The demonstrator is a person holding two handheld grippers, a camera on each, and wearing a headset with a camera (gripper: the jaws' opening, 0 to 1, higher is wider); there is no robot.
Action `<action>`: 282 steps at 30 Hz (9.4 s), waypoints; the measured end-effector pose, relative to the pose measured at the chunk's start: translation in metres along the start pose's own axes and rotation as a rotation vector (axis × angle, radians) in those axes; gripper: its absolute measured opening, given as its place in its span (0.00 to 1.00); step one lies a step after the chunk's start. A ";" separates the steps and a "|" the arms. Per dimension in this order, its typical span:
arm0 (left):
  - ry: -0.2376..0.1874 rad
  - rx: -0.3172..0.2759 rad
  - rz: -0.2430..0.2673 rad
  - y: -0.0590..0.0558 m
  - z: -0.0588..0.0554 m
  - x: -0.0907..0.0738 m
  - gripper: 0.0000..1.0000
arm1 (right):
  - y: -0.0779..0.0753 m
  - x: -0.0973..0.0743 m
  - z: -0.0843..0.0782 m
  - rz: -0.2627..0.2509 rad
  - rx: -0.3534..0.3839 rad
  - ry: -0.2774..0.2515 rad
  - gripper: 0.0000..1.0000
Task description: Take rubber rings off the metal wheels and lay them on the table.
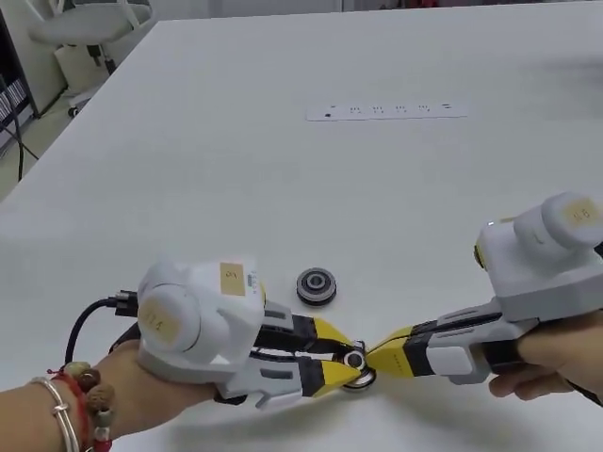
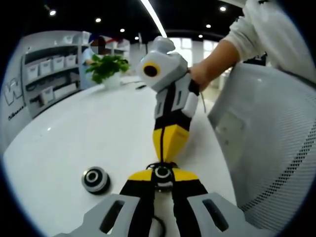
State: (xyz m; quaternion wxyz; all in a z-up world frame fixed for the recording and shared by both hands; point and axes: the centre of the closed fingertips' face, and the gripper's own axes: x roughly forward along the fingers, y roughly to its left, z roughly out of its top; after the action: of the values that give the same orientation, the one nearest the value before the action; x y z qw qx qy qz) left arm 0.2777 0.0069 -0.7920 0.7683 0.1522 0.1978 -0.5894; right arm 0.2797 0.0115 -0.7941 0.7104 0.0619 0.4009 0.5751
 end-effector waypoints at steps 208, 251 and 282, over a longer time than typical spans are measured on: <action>-0.147 -0.196 0.392 0.016 -0.005 -0.164 0.99 | -0.002 -0.014 0.061 -0.125 -0.148 -0.042 0.13; -0.148 -0.093 0.338 0.045 0.047 -0.140 0.85 | -0.033 -0.079 0.029 -0.244 -0.109 -0.229 0.35; -0.144 -0.077 0.212 0.089 0.055 -0.066 0.66 | -0.049 -0.077 0.021 -0.234 -0.050 -0.254 0.34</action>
State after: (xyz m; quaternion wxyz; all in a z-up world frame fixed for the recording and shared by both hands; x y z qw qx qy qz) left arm 0.3551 0.0603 -0.7119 0.8437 0.1001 0.1475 -0.5063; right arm 0.3298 -0.0631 -0.7687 0.8187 0.0693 0.2982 0.4859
